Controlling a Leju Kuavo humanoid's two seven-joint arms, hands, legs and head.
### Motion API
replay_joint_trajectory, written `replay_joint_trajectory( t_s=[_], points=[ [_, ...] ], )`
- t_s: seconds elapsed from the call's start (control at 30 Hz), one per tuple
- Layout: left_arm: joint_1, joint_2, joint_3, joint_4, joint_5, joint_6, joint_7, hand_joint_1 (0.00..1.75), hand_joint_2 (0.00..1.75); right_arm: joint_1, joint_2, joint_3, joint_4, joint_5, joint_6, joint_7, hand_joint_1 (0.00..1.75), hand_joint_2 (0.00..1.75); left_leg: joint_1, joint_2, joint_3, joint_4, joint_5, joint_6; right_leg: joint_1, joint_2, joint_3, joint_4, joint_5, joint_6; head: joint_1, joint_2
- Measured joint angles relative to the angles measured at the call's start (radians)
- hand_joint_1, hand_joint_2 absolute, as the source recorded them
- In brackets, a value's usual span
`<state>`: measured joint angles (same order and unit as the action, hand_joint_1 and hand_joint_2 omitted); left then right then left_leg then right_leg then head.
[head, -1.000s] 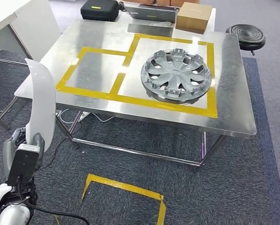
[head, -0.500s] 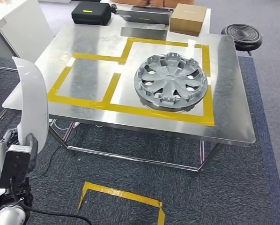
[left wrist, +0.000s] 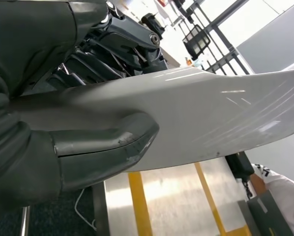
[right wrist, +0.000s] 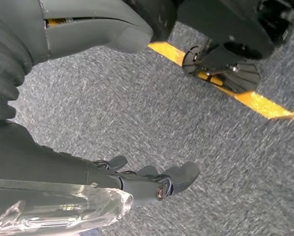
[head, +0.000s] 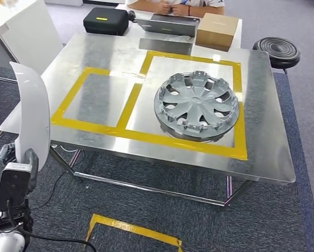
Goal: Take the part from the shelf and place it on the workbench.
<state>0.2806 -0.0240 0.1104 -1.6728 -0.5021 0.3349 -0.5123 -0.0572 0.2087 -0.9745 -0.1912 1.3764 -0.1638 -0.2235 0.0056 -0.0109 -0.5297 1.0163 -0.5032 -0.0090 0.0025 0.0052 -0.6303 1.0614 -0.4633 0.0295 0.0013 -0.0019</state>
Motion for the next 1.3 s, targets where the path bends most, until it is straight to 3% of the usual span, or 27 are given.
replay_joint_trajectory(
  t_s=[0.07, 0.13, 0.17, 0.23, 0.3, 0.33, 0.4, 0.47, 0.5, 0.6, 0.67, 0.77, 0.8, 0.83, 0.87, 0.93, 1.0, 1.1, 1.17, 1.27, 1.3],
  points=[
    [0.000, 0.000, 0.000, -0.003, 0.000, 0.000, 0.000, 1.75, 1.75, 0.000, 0.000, 0.000, 0.000, 0.000, 0.000, 0.000, 0.00, 1.75, 0.000, 0.000, 0.003, 0.001, 0.000, -0.012, 0.000, 0.000, 0.013, -0.007, 0.004, -0.015, -0.001, 0.000],
    [-0.001, 0.000, 0.000, -0.006, 0.000, -0.001, 0.000, 1.75, 1.75, 0.000, 0.001, 0.000, 0.000, 0.000, 0.000, 0.000, 0.00, 1.75, 0.000, 0.001, -0.021, 0.053, 0.006, -0.021, -0.005, 0.001, 0.028, -0.016, 0.006, -0.025, -0.003, 0.000],
    [-0.002, 0.000, 0.000, -0.006, 0.000, -0.001, 0.000, 1.75, 1.75, -0.001, 0.001, 0.000, 0.000, 0.000, 0.000, 0.000, 0.00, 1.75, 0.001, 0.002, -0.054, 0.107, -0.002, -0.026, -0.007, 0.001, 0.035, -0.021, 0.005, -0.029, -0.005, 0.000],
    [-0.001, 0.000, 0.000, -0.007, 0.000, -0.001, -0.001, 1.75, 1.75, -0.001, 0.002, 0.000, 0.000, 0.000, 0.000, -0.001, 0.00, 1.75, 0.001, 0.002, -0.138, 0.229, -0.049, -0.034, -0.008, 0.002, 0.046, -0.025, -0.004, -0.035, -0.008, 0.000],
    [0.000, 0.000, 0.000, -0.007, 0.000, -0.001, -0.001, 1.75, 1.75, 0.000, 0.002, 0.000, 0.000, 0.000, 0.000, -0.001, 0.00, 1.75, 0.001, 0.002, -0.190, 0.278, -0.083, -0.034, -0.008, 0.003, 0.060, -0.026, -0.017, -0.037, -0.008, 0.000],
    [0.000, 0.000, 0.000, -0.007, 0.000, -0.001, -0.001, 1.75, 1.75, 0.000, 0.002, 0.000, 0.000, 0.000, 0.000, -0.001, 0.00, 1.75, 0.001, 0.002, -0.192, 0.256, -0.067, -0.032, -0.008, 0.004, 0.069, -0.026, -0.024, -0.037, -0.008, 0.000],
    [0.000, 0.000, 0.000, -0.007, 0.000, -0.001, -0.001, 1.75, 1.75, 0.000, 0.002, 0.000, 0.000, 0.000, 0.000, -0.001, 0.00, 1.75, 0.001, 0.003, -0.157, 0.140, 0.023, -0.024, -0.008, 0.005, 0.086, -0.027, -0.039, -0.033, -0.008, 0.000],
    [0.000, 0.001, 0.000, -0.007, 0.000, -0.001, -0.001, 1.75, 1.75, -0.001, 0.002, 0.000, 0.000, 0.000, 0.000, -0.001, 0.00, 1.75, -0.001, 0.006, -0.123, 0.030, 0.078, -0.017, -0.005, 0.007, 0.097, -0.027, -0.057, -0.023, -0.009, 0.000],
    [0.001, 0.001, 0.000, -0.008, 0.000, -0.002, -0.001, 1.75, 1.75, -0.001, 0.002, 0.000, 0.000, 0.000, 0.000, 0.000, 0.00, 1.75, -0.002, 0.007, -0.115, 0.003, 0.085, -0.013, -0.003, 0.007, 0.104, -0.027, -0.061, -0.016, -0.010, 0.000],
    [0.001, 0.000, 0.001, -0.009, 0.000, -0.002, 0.000, 1.75, 1.75, -0.003, 0.002, 0.000, 0.000, 0.000, 0.000, 0.000, 0.00, 1.75, 0.000, 0.004, -0.098, -0.011, 0.085, 0.007, -0.002, 0.005, 0.123, -0.022, -0.066, 0.006, -0.009, 0.000],
    [0.000, 0.000, 0.001, -0.010, 0.000, -0.002, 0.000, 1.75, 1.75, -0.006, 0.002, 0.000, 0.000, 0.000, 0.000, 0.001, 0.00, 1.75, 0.002, 0.004, -0.083, -0.012, 0.085, 0.018, -0.004, 0.003, 0.086, 0.045, -0.084, 0.013, -0.005, 0.000],
    [0.000, 0.000, 0.002, -0.010, 0.000, -0.003, 0.000, 1.75, 1.75, -0.007, 0.002, 0.000, 0.000, 0.000, 0.001, 0.002, 0.00, 1.75, 0.002, 0.004, -0.070, -0.012, 0.070, 0.025, -0.004, 0.002, -0.037, 0.224, -0.157, 0.021, -0.003, 0.000],
    [0.000, 0.000, 0.002, -0.010, 0.000, -0.003, 0.000, 1.75, 1.75, -0.005, 0.002, 0.000, 0.000, 0.000, 0.001, 0.003, 0.00, 1.75, 0.002, 0.003, -0.062, -0.012, 0.062, 0.025, -0.004, 0.002, -0.063, 0.244, -0.176, 0.023, -0.002, 0.000],
    [0.000, 0.000, 0.002, -0.010, 0.000, -0.003, 0.000, 1.75, 1.75, -0.003, 0.002, 0.000, 0.000, 0.000, 0.001, 0.003, 0.00, 1.75, 0.002, 0.002, -0.051, -0.012, 0.053, 0.024, -0.004, 0.002, -0.072, 0.231, -0.176, 0.025, -0.001, 0.000],
    [0.000, 0.000, 0.002, -0.010, 0.000, -0.003, 0.000, 1.75, 1.75, -0.002, 0.002, 0.000, 0.000, 0.000, 0.001, 0.004, 0.00, 1.75, 0.002, 0.001, -0.038, -0.012, 0.044, 0.023, -0.004, 0.002, -0.066, 0.188, -0.150, 0.025, -0.002, 0.000],
    [0.000, 0.000, 0.002, -0.010, 0.000, -0.003, 0.000, 1.75, 1.75, -0.001, 0.002, 0.000, 0.000, -0.002, 0.001, 0.004, 0.00, 1.75, 0.001, 0.000, -0.014, -0.011, 0.025, 0.016, -0.004, 0.000, -0.034, 0.064, -0.050, 0.020, -0.001, 0.000],
    [-0.001, -0.001, 0.003, -0.010, 0.000, -0.003, 0.000, 1.75, 1.75, -0.001, 0.002, 0.000, 0.000, -0.003, 0.002, 0.004, 0.00, 1.75, -0.002, -0.001, -0.001, -0.012, 0.010, 0.006, -0.001, -0.002, -0.011, -0.006, 0.009, 0.005, -0.002, 0.000],
    [0.000, -0.001, 0.003, -0.011, 0.000, -0.004, 0.001, 1.75, 1.75, -0.001, 0.002, -0.001, 0.000, -0.003, 0.003, 0.005, 0.00, 1.75, -0.003, 0.000, 0.008, -0.001, 0.009, -0.012, -0.002, -0.002, 0.008, -0.017, 0.020, -0.020, -0.003, 0.000],
    [-0.001, -0.001, 0.005, -0.011, -0.001, -0.004, 0.002, 1.75, 1.75, -0.001, 0.003, -0.001, 0.000, -0.003, 0.003, 0.005, 0.00, 1.75, -0.003, 0.001, -0.021, 0.062, 0.000, -0.021, -0.007, 0.000, 0.025, -0.024, 0.018, -0.031, -0.006, 0.000],
    [-0.001, -0.001, 0.007, -0.012, -0.001, -0.003, 0.002, 1.75, 1.75, -0.001, 0.003, -0.001, 0.000, -0.003, 0.003, 0.005, 0.00, 1.75, -0.001, 0.001, -0.132, 0.228, -0.070, -0.032, -0.008, 0.000, 0.038, -0.027, 0.006, -0.038, -0.008, 0.000],
    [0.000, -0.001, 0.007, -0.012, -0.001, -0.003, 0.003, 1.75, 1.75, -0.001, 0.003, -0.001, 0.000, -0.003, 0.003, 0.005, 0.00, 1.75, -0.001, 0.001, -0.159, 0.256, -0.087, -0.033, -0.008, 0.001, 0.043, -0.026, 0.001, -0.038, -0.008, 0.000]
  ],
)
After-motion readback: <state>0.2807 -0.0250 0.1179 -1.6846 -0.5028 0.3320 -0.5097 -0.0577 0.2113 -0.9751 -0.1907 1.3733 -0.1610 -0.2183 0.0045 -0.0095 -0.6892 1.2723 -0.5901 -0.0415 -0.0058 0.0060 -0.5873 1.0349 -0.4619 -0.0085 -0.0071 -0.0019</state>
